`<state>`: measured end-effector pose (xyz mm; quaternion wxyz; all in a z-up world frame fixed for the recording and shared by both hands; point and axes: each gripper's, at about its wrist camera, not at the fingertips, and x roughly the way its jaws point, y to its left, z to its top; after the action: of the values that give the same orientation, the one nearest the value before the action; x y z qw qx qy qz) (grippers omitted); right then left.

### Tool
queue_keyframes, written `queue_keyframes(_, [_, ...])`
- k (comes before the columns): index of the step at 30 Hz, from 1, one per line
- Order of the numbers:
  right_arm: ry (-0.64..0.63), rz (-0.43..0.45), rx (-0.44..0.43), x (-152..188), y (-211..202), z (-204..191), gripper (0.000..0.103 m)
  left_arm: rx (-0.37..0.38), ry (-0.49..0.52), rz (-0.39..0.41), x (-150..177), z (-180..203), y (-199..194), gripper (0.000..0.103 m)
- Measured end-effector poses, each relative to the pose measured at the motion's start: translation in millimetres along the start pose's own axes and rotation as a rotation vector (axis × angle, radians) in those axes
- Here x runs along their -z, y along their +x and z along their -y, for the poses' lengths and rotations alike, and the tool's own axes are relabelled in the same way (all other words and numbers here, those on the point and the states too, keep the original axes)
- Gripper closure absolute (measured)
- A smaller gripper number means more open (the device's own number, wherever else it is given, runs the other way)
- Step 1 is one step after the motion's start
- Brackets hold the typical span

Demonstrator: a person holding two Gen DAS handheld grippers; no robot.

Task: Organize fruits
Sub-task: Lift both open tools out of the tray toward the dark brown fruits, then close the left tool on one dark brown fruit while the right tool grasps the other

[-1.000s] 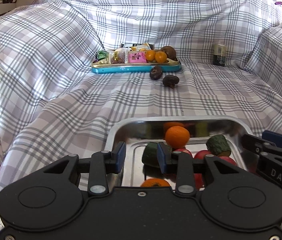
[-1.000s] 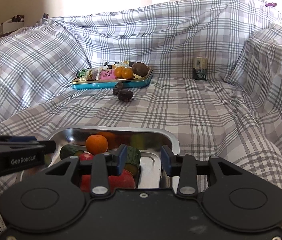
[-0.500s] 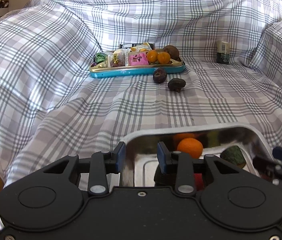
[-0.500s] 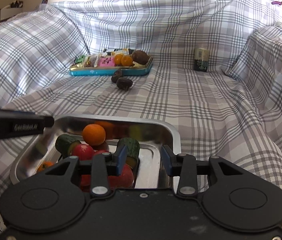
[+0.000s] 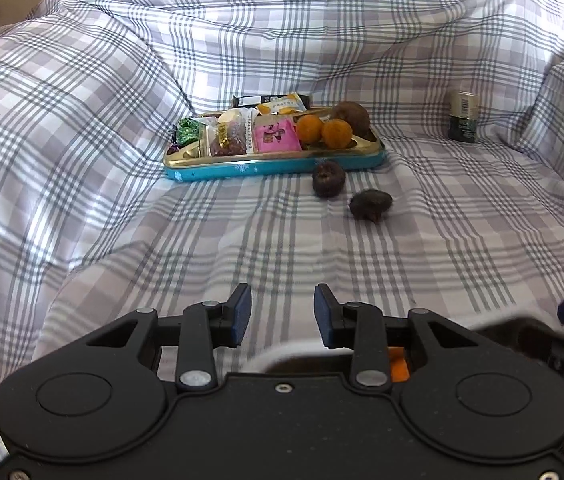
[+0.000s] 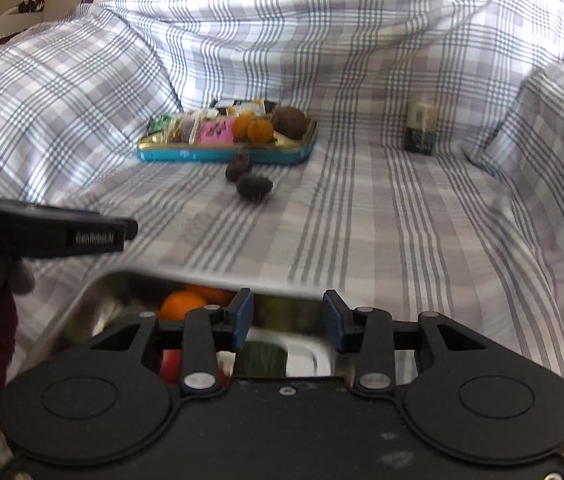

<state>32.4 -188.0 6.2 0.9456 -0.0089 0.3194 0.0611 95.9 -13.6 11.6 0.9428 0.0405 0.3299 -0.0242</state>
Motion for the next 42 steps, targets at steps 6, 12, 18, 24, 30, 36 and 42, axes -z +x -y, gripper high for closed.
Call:
queue_keyframes(6, [-0.006, 0.028, -0.021, -33.6, 37.6, -0.6, 0.062, -0.016, 0.033, 0.049, -24.8, -3.7, 20.4, 0.060])
queue_keyframes(12, [-0.005, 0.032, -0.045, -59.8, 74.1, -4.6, 0.061, -0.033, 0.074, 0.088, -47.0, -2.5, 45.5, 0.059])
queue_keyframes(18, [-0.022, 0.022, -0.056, -76.1, 110.8, -13.5, 0.061, -0.030, 0.077, 0.101, -59.4, -1.7, 76.5, 0.056])
queue_keyframes(24, [-0.060, 0.007, -0.067, -81.7, 138.6, -20.2, 0.060, 0.035, -0.036, 0.037, -57.5, -15.4, 103.5, 0.056])
queue_keyframes(30, [-0.072, -0.003, -0.098, -86.0, 156.0, -23.1, 0.054, 0.033, -0.115, 0.011, -56.8, -26.2, 112.6, 0.056])
queue_keyframes(36, [-0.106, -0.008, -0.116, -87.7, 170.0, -32.6, 0.052, 0.016, -0.129, 0.022, -56.2, -28.1, 112.9, 0.056])
queue_keyframes(42, [-0.033, -0.038, -0.138, -90.6, 180.1, -26.7, 0.052, 0.006, -0.120, 0.027, -54.7, -26.2, 114.1, 0.056])
